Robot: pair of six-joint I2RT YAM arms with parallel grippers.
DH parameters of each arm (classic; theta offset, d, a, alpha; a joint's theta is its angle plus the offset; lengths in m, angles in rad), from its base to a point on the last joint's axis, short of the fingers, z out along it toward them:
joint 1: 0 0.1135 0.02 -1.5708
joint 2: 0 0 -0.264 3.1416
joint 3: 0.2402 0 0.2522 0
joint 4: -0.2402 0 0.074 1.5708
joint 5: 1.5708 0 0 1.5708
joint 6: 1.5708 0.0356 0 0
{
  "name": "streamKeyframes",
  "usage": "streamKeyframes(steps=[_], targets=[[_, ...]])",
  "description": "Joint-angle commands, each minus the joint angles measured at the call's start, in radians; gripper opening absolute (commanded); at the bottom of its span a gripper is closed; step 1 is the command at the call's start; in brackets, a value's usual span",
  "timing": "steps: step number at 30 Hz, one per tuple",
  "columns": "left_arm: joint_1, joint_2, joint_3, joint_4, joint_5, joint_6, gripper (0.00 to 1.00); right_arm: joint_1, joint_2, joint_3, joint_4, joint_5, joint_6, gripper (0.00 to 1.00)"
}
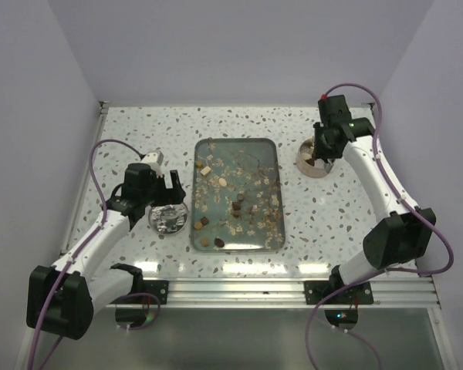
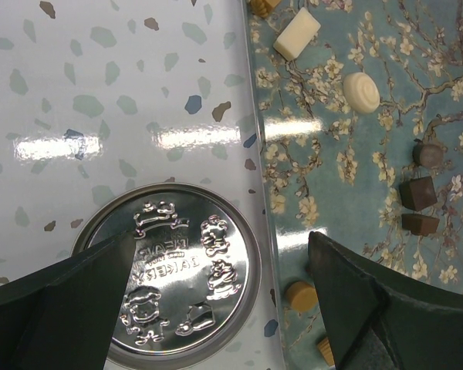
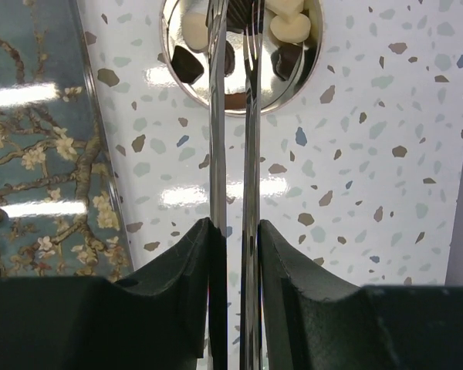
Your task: Pack the chocolate
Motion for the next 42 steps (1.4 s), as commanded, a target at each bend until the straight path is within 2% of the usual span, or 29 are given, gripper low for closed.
streamKeyframes(steps=[1,7,14,25,36,42], targets=[[0.005,-0.016,0.001,0.014,-0.005,0.025,1.00,-0.005,-0.036,0.000,0.017,-0.031,-0.036,0.27],[0.005,-0.010,0.010,0.008,-0.008,0.030,1.00,-0.008,-0.034,-0.015,0.018,-0.031,-0.034,0.30],[0.005,-0.003,0.013,0.008,-0.009,0.030,1.00,-0.017,-0.034,-0.028,0.020,-0.017,-0.044,0.41],[0.007,0.006,0.015,0.008,-0.009,0.030,1.00,-0.034,-0.043,-0.005,0.015,-0.001,-0.053,0.38],[0.004,0.009,0.015,0.010,-0.009,0.034,1.00,-0.223,-0.072,0.012,0.015,-0.019,-0.097,0.37],[0.005,0.009,0.010,0.014,-0.006,0.030,1.00,-0.284,-0.088,-0.122,0.047,-0.019,-0.094,0.37]])
